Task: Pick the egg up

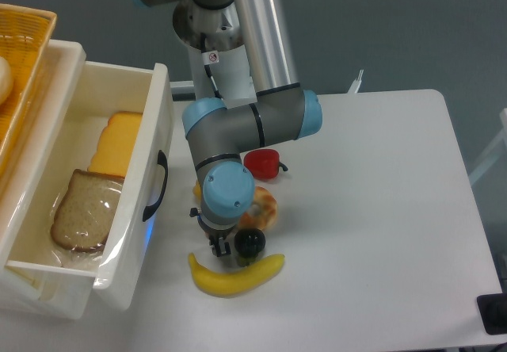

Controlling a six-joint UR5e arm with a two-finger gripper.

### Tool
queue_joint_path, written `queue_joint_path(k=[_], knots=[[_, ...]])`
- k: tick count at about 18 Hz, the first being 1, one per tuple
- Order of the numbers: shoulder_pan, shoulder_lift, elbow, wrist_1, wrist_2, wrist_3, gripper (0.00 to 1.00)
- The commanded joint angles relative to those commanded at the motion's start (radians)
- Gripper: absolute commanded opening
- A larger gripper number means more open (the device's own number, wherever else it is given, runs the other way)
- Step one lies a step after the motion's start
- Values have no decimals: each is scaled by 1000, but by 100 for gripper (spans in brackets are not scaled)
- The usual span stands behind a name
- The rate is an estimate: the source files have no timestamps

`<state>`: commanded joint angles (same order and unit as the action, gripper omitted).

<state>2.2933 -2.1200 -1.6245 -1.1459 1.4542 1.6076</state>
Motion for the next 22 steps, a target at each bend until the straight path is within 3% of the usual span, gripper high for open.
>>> queue_joint_path(k=[4,7,8,9,20,22], knots=[[0,2,2,-2,0,-2,49],[0,2,9,-2,0,0,69],[2,0,11,0,-2,11,93],[2,0,14,0,0,11,98],[3,-8,14,2,2,29,97],[3,-9,14,2,2,28,89]])
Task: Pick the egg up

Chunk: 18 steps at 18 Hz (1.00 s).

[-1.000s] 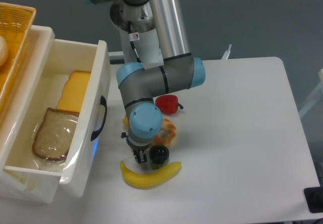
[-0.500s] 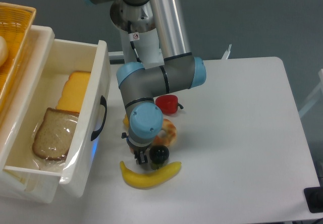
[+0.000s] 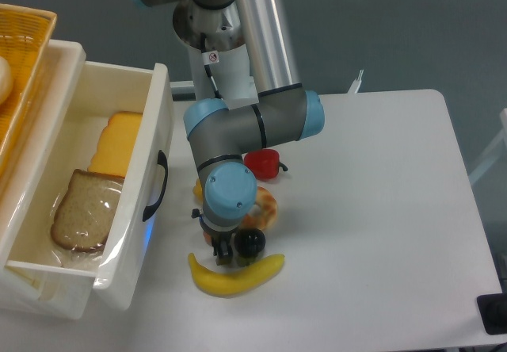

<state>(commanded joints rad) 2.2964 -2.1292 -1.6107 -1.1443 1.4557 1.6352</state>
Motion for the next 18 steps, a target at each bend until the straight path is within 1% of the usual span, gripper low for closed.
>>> queue_joint_path(k=[2,3,5,7,9,10,13,15,18], knots=[[0,2,-2,0,0,-2,71],[0,2,0,0,0,-2,67],[0,0,0,0,0,-2,64],[0,0,0,0,0,-11,50],[2,2,2,-2,0,-12,39],[2,2,3,-2,0,-11,36],[2,2,14,-3,0,-11,31],[2,2,14,-3,0,-11,23],[5,5,15,-3,0,-9,21]])
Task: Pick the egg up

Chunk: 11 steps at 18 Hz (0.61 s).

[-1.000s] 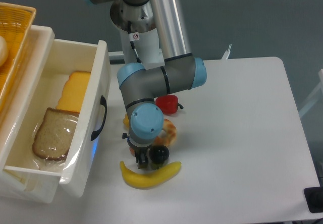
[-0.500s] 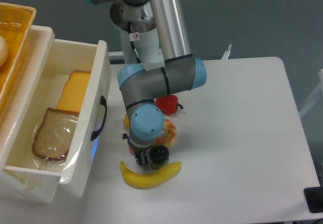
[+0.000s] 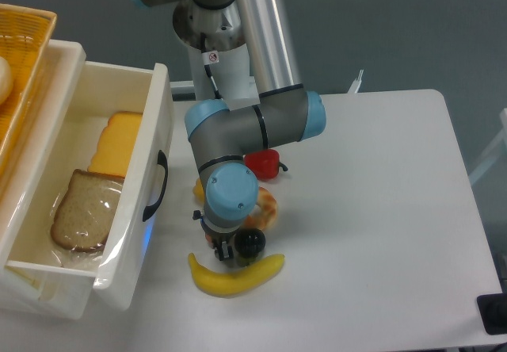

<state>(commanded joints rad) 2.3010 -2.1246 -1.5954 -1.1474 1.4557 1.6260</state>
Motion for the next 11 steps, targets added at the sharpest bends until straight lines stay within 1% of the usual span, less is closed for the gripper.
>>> queue_joint_path(k=[5,11], knots=[[11,23,20,-6,3,9,21],[25,86,26,-14,5,9,21]])
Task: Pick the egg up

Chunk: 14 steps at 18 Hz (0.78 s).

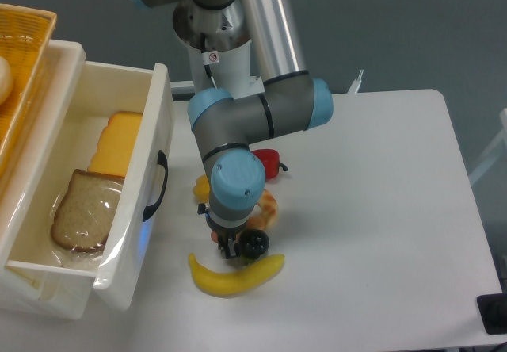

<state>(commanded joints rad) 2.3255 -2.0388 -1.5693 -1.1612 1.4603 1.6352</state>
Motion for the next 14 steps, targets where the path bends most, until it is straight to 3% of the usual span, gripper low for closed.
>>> queue_joint_path(k=[4,14], knots=[[20,46,24,-37,-5,-9,21],[57,118,28,-38,-12,-14,21]])
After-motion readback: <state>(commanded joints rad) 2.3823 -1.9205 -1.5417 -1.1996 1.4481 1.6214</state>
